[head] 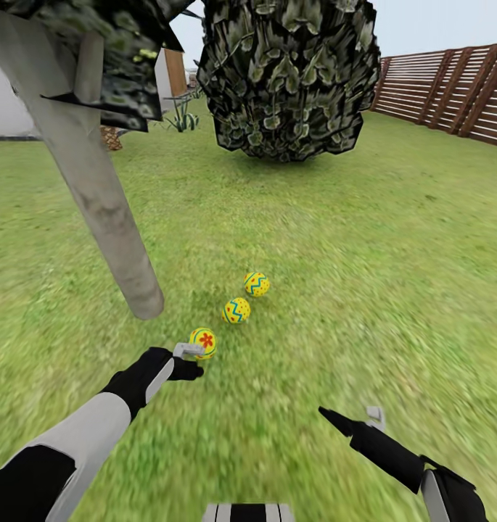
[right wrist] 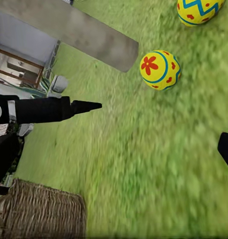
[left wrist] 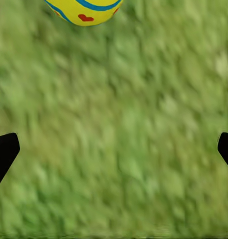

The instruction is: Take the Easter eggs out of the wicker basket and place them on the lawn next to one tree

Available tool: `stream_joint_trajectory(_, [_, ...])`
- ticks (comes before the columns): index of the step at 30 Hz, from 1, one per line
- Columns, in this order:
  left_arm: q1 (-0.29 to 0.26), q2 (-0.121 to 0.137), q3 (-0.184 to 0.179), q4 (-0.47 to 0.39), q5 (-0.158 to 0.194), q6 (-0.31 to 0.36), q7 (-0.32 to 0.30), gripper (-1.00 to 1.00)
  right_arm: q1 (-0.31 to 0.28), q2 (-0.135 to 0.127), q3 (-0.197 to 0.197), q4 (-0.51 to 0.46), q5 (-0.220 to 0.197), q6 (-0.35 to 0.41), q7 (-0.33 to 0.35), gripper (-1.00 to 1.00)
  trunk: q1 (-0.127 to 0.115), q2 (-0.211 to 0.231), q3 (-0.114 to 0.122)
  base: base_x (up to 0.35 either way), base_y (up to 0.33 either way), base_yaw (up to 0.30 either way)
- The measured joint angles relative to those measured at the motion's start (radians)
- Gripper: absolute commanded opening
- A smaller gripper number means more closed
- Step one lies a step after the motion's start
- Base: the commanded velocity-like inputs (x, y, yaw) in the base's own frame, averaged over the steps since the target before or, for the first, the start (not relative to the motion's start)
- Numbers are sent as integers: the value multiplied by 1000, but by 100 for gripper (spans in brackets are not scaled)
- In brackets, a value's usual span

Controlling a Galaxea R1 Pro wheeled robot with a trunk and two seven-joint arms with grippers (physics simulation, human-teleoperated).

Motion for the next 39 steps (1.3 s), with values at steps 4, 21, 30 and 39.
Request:
stream_joint_trajectory(4, [0, 0, -1, -1, -1, 0, 0, 100, 0, 0, 0, 0, 0, 0, 0, 100, -2, 1, 15, -236, 0, 0])
stream_joint_trajectory(21, [0, 0, -1, 3, -1, -1, 1, 100, 1, 0, 0, 1, 0, 0, -30, 100, -10, 5, 81, -43, 0, 0])
stream_joint_trajectory(30, [0, -3, -7, 1, -1, -3, 8, 100, 1, -29, -68, 8, -1, -5, -88, 100, -14, 7, 116, 0, 0, 0])
stream_joint_trajectory(39, [0, -14, -7, -1, -7, -6, 78, 100, 0, -49, -97, 17, 0, -6, -103, 100, -18, 9, 151, 0, 0, 0])
